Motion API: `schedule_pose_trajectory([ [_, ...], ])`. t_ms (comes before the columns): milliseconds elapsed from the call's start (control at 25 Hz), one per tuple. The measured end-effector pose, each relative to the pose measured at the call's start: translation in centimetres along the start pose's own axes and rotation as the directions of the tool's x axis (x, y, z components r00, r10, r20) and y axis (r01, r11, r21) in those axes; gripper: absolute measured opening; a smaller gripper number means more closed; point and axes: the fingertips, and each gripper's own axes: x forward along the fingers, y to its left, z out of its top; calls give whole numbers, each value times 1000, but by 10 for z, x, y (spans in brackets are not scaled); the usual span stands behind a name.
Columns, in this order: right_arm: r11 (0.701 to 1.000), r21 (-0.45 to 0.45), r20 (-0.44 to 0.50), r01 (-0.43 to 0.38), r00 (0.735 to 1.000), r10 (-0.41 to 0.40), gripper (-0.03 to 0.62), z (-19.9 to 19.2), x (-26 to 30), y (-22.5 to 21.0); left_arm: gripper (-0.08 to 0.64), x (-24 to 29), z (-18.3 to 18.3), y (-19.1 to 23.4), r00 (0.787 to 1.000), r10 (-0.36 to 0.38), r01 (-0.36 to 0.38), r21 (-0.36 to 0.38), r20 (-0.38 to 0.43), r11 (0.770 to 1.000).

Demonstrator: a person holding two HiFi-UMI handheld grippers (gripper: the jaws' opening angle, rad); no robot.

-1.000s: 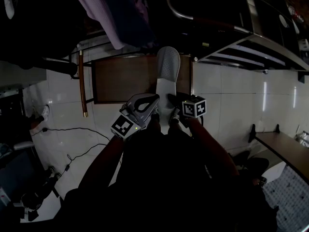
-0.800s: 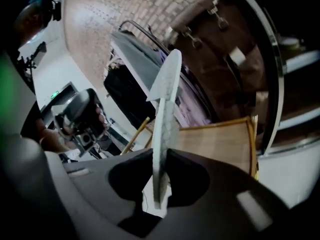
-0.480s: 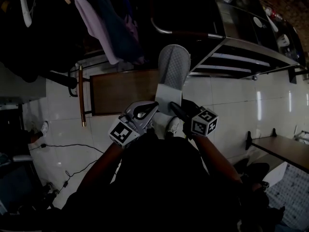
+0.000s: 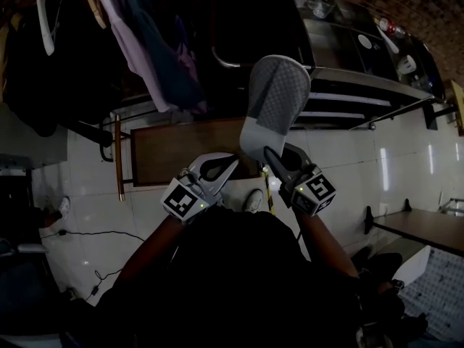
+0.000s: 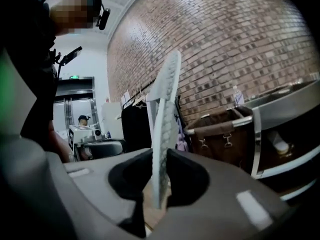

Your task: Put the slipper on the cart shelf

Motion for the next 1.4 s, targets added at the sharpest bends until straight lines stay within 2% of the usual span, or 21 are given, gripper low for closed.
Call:
schedule_pose_trajectory([
  [160, 995, -97, 64, 39, 997, -33, 66, 34, -13, -2, 2, 11, 13, 1, 1000, -2, 1, 7, 20, 1000],
  [320, 988, -146, 94, 57, 995, -44, 64, 43, -20, -3, 1, 16, 19, 6, 1000, 5, -6, 12, 29, 1000],
  [440, 989, -137, 89, 57, 995, -45, 64, 40, -23, -5, 0, 20, 17, 6, 1000, 15, -15, 58, 8, 998],
  [640, 990, -125, 74, 58, 996, -49, 66, 28, -29, -8, 2, 19, 17, 5, 999, 16, -17, 18, 28, 1000],
  [1120, 991, -98, 57, 91, 995, -85, 66, 17, -34, -8, 2, 17, 12, 2, 999, -13, 13, 11, 36, 1000],
  [1400, 988, -55, 29, 142, 990, -140, 64, -4, -32, -6, 2, 19, 4, 6, 996, -71, 70, 15, 49, 997],
])
